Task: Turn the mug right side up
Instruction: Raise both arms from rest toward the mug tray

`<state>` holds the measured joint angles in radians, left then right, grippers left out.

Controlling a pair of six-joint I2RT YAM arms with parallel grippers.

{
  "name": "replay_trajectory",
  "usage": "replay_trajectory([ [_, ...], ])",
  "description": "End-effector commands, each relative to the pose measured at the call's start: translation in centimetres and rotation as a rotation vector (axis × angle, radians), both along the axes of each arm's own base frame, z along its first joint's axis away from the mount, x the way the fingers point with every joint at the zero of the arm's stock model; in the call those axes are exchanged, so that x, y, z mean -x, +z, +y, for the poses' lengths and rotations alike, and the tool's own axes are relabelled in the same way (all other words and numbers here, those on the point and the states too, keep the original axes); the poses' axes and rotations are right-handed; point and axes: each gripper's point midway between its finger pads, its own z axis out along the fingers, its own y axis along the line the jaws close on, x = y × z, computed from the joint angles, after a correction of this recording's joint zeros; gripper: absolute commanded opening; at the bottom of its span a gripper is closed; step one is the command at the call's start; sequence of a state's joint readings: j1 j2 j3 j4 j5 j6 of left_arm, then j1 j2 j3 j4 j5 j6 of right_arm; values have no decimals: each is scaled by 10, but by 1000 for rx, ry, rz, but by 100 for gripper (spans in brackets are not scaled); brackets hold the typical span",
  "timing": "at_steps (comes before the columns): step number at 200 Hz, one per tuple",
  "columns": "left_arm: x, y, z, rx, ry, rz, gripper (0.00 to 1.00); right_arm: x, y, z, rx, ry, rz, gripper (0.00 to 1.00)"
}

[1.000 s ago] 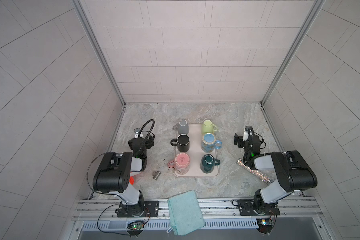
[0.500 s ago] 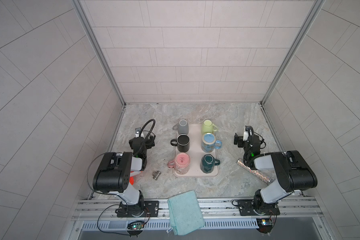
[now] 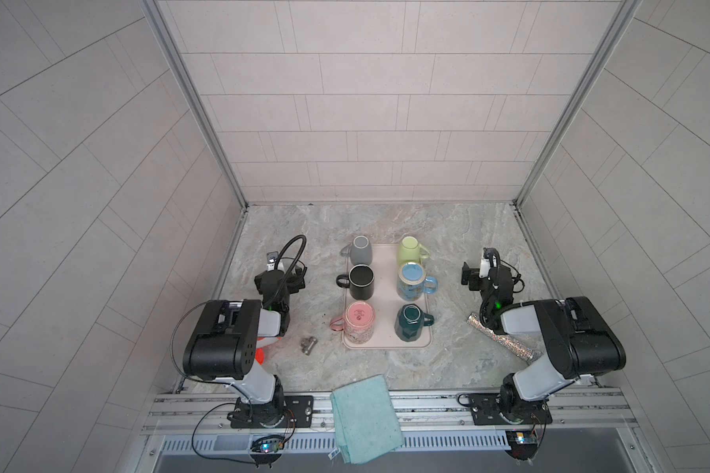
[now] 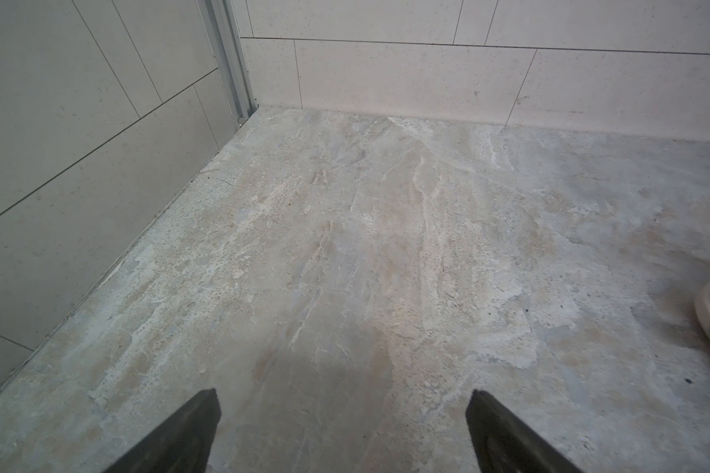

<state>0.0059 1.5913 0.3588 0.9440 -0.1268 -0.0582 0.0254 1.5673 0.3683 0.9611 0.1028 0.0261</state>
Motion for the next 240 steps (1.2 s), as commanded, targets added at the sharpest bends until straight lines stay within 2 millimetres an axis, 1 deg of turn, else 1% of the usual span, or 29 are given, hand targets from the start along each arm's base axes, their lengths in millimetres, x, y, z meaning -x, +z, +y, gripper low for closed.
replay_trajectory([
  [1, -7, 12, -3, -6, -13, -34, 100, 1, -3, -1, 15, -6, 8, 99],
  [28, -6, 13, -3, -6, -14, -39, 100, 2, -3, -1, 16, -7, 7, 99],
  [42, -4, 21, 1, -9, 7, -54, 100, 3, 4, -1, 26, -16, -4, 99],
  [51, 0, 29, 4, -11, 24, -50, 100, 4, 15, -2, 39, -26, -6, 99],
  [63, 4, 46, 7, -14, 43, -57, 100, 6, 32, -5, 49, -51, 14, 99],
  [77, 9, 66, 10, -17, 73, -83, 100, 8, 59, -7, 37, -65, 10, 99],
  [86, 10, 79, 9, 19, 93, -112, 99, 10, 73, -5, 24, -58, 18, 99],
  [98, 8, 91, 2, 93, 75, -126, 99, 12, 93, -3, -2, -57, 42, 99],
  [101, 7, 93, 0, 111, 70, -121, 99, 17, 87, -3, -8, -58, 82, 99],
  [103, 5, 96, -1, 123, 67, -121, 99, 14, 99, -2, -14, -57, 68, 99],
  [107, 5, 98, -3, 144, 63, -103, 99, 15, 106, -1, -25, -54, 79, 99],
  [124, -1, 113, -17, 214, 7, -31, 98, 21, 123, 6, -82, -32, 163, 98],
  [134, -2, 125, -24, 264, -9, -7, 98, 27, 127, 11, -126, -29, 234, 97],
  [146, 0, 136, -32, 322, -30, 36, 98, 33, 130, 20, -164, -4, 344, 93],
  [154, 1, 147, -37, 358, -45, 42, 98, 37, 133, 26, -183, 16, 408, 92],
  [161, 3, 154, -46, 401, -79, 48, 98, 40, 133, 31, -198, 34, 458, 90],
  [176, 7, 169, -59, 487, -127, 49, 98, 44, 136, 40, -242, 59, 518, 88],
  [185, 9, 177, -67, 533, -158, 50, 98, 45, 136, 47, -273, 84, 545, 85],
  [191, 11, 179, -71, 567, -166, 59, 98, 46, 135, 52, -294, 104, 571, 83],
  [204, 17, 181, -82, 635, -201, 89, 98, 49, 132, 56, -314, 105, 648, 79],
  [223, 26, 181, -98, 696, -274, 136, 98, 50, 125, 62, -330, 119, 753, 77],
  [240, 35, 179, -106, 721, -307, 164, 98, 46, 120, 76, -412, 150, 801, 77],
])
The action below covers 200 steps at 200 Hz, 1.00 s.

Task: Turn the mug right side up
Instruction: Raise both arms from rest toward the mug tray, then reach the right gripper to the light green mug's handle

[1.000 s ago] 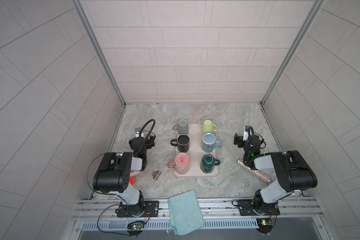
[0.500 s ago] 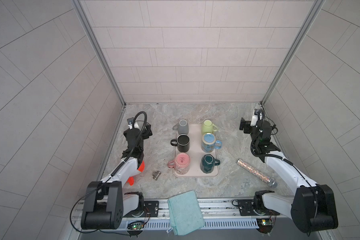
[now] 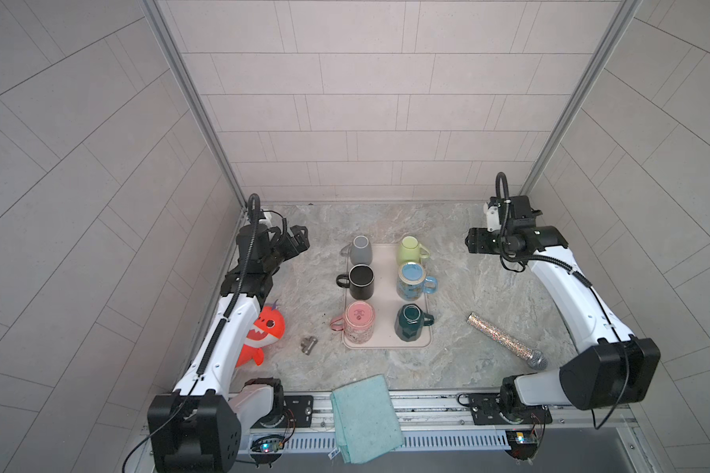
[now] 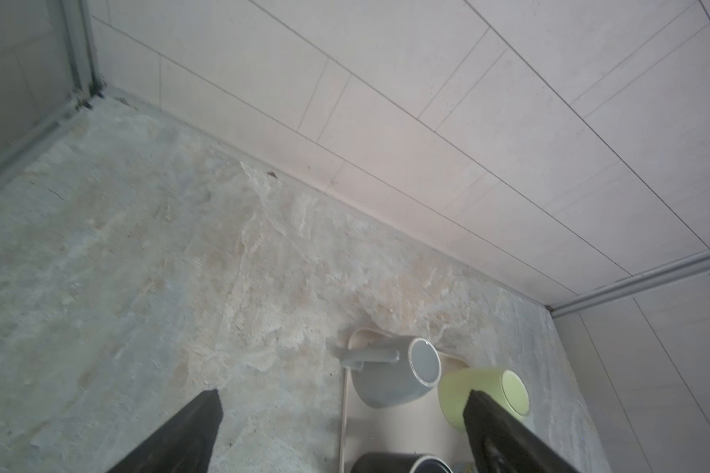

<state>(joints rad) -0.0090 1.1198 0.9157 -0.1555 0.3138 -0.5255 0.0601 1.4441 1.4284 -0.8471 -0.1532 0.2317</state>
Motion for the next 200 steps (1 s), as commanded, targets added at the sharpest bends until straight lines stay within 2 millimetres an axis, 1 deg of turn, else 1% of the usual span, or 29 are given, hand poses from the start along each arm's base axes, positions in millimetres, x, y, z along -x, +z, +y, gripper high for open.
replay_trajectory([
  [1, 21, 0, -25, 111, -109, 71, 98, 26, -18, 21, -119, 25, 191, 77],
  [13, 26, -1, -26, 113, -116, 82, 98, 18, -22, 33, -203, 25, 202, 76],
  [17, 28, -1, -26, 112, -115, 84, 98, 15, -23, 37, -230, 20, 207, 74],
  [28, 32, -2, -26, 111, -113, 90, 98, 7, -25, 43, -285, -13, 229, 65],
  [48, 36, -3, -25, 109, -107, 89, 98, -9, -33, 50, -370, -88, 279, 59],
  [85, 39, -3, -24, 109, -100, 89, 98, -35, -52, 70, -547, -165, 413, 55],
  [101, 39, -2, -23, 118, -91, 89, 98, -44, -62, 76, -597, -207, 464, 52],
  [119, 39, -2, -22, 137, -75, 94, 98, -55, -74, 79, -647, -276, 494, 52],
  [132, 39, -2, -23, 147, -71, 87, 98, -63, -78, 82, -684, -317, 499, 52],
  [156, 38, -1, -21, 147, -64, 83, 98, -73, -87, 84, -750, -400, 504, 53],
  [167, 37, 0, -20, 148, -58, 84, 98, -74, -93, 84, -778, -459, 513, 53],
  [182, 36, -2, -20, 155, -47, 95, 98, -80, -104, 88, -865, -532, 507, 55],
  [200, 36, -4, -20, 169, -45, 98, 98, -88, -115, 94, -983, -598, 493, 60],
])
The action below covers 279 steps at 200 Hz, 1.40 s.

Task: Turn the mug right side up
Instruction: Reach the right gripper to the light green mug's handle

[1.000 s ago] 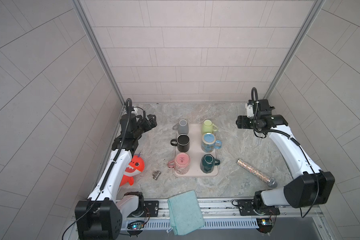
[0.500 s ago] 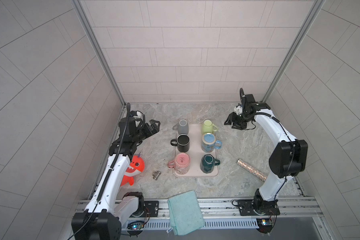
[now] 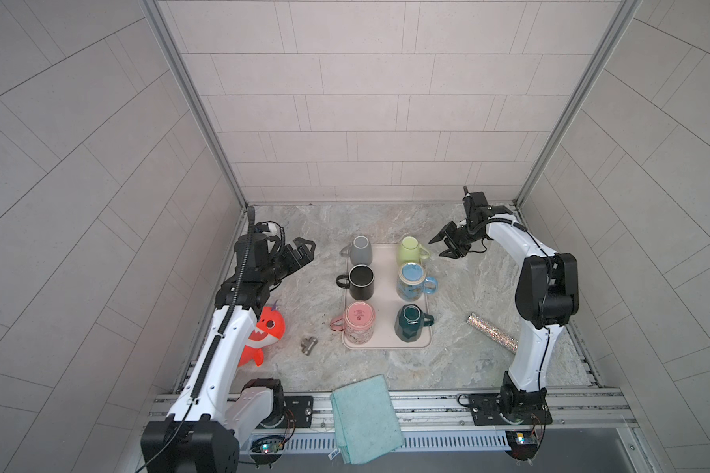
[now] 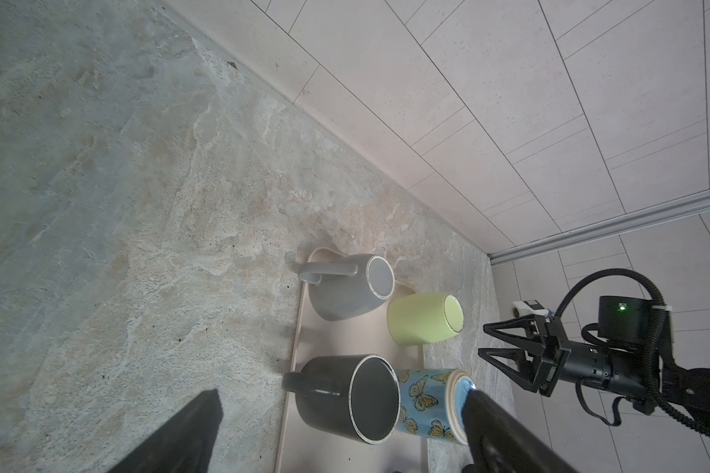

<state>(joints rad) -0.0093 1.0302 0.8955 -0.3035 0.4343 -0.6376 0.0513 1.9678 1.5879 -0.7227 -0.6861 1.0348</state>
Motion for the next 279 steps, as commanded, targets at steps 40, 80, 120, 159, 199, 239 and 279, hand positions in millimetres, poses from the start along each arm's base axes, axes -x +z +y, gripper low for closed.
replay_trajectory([
  [40, 0, 2, 1, 7, 15, -8, 98, -21, -13, 7, -157, -222, 35, 64],
  [80, 1, -1, 2, -6, 16, 4, 98, -31, -13, 6, -179, -263, 29, 65],
  [120, -1, -2, 2, -8, 17, 7, 98, -42, -14, 13, -246, -292, 38, 65],
  [159, -3, -6, 2, -8, 21, 22, 98, -34, -19, 18, -249, -281, 82, 68],
  [199, -3, -8, 2, -6, 20, 28, 98, -36, -24, 22, -268, -287, 97, 68],
  [239, -2, -9, 4, -17, 27, 37, 98, -37, -25, 26, -270, -291, 101, 62],
  [279, -2, -10, 5, -20, 28, 39, 98, -37, -30, 29, -281, -290, 116, 59],
])
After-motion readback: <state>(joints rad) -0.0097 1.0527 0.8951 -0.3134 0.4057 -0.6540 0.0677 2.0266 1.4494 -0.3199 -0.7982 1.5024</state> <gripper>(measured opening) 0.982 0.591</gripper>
